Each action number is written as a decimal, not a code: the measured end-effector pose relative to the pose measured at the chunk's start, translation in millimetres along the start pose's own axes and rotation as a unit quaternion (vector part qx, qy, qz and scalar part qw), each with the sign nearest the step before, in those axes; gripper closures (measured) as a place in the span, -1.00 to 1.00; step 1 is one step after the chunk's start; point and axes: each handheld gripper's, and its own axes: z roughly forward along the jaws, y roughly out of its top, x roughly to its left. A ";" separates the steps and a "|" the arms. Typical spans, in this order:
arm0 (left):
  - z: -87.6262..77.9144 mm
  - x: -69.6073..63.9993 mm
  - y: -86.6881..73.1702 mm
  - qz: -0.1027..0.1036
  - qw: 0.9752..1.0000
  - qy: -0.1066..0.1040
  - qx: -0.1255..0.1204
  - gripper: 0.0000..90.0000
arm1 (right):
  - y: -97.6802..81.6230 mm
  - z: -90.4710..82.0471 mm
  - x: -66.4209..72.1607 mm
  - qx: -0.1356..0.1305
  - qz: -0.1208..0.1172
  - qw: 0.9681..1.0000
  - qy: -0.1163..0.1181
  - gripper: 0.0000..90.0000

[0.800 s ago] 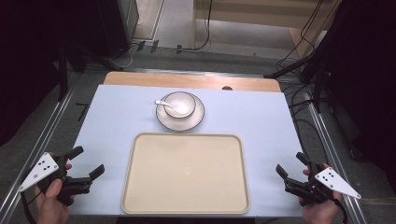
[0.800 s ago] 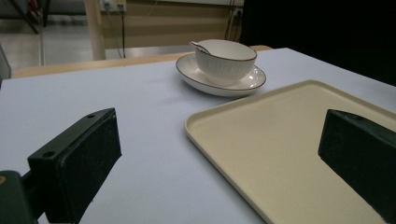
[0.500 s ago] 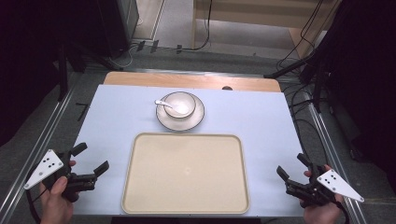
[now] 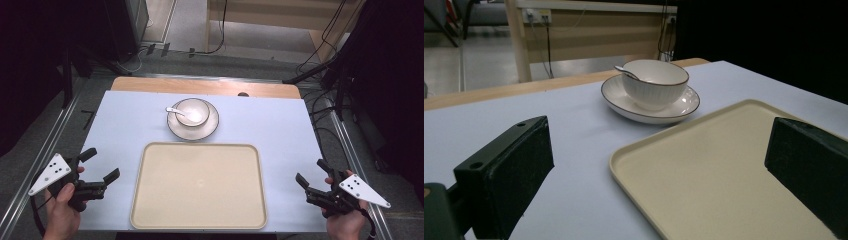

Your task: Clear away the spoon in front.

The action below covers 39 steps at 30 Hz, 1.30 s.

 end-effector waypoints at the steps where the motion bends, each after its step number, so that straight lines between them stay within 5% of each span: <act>1: 1.6 -0.2 2.8 0.002 1.000 -0.007 0.000 -1.00 | -1.7 0.9 -0.7 -0.004 0.001 1.000 0.004 -0.71; 4: 8.4 -0.8 9.9 0.002 1.000 -0.022 -0.002 -1.00 | -4.9 8.0 3.6 0.008 -0.017 1.000 0.020 -0.71; 8: 18.5 0.4 17.1 0.002 1.000 -0.030 -0.005 -1.00 | -4.1 6.8 5.4 -0.003 0.001 1.000 0.029 -0.71; 11: 26.6 1.8 21.4 -0.001 0.999 -0.031 -0.009 -1.00 | -3.8 5.9 7.7 0.002 -0.017 1.000 0.024 -0.71; 26: 68.1 10.3 41.7 -0.019 0.999 -0.031 0.007 -1.00 | -11.9 0.7 0.4 0.006 -0.002 1.000 0.009 -0.71; 34: 97.1 9.5 53.4 -0.056 0.997 -0.039 0.036 -1.00 | -13.0 1.3 0.4 0.005 -0.006 1.000 0.012 -0.71; 39: 123.0 7.0 59.8 -0.088 0.991 -0.032 0.093 -0.80 | -13.5 1.3 0.4 0.006 -0.004 1.000 0.014 -0.71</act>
